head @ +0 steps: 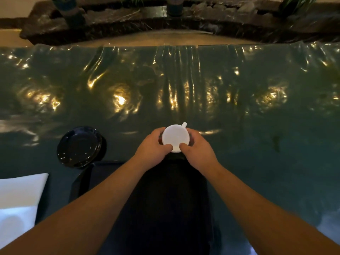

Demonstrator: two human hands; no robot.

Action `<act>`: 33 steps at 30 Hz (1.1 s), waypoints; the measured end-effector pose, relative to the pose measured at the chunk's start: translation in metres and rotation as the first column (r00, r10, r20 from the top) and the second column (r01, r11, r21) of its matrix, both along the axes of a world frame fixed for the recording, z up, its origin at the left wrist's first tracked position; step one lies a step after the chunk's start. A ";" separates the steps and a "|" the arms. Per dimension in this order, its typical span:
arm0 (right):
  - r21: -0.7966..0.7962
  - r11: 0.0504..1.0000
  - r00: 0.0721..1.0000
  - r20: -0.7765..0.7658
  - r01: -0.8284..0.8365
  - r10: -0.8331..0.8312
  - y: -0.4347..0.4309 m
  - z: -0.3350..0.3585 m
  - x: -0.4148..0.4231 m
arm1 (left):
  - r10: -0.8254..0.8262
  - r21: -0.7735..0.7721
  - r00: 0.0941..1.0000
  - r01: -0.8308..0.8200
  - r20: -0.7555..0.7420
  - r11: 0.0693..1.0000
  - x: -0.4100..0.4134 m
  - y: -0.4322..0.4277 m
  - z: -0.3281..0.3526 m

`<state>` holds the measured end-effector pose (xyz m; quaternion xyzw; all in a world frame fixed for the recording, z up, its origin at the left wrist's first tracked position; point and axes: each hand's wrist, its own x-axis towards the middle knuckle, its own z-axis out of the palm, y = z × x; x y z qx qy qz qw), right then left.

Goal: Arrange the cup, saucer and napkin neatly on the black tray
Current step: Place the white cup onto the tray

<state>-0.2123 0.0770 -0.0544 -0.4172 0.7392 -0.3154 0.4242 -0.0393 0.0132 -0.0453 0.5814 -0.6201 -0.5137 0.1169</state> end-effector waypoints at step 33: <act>0.105 0.878 0.723 -0.525 -0.468 0.448 0.082 0.014 -0.010 | -0.042 0.040 0.976 0.034 0.215 0.999 0.045 0.085 -0.003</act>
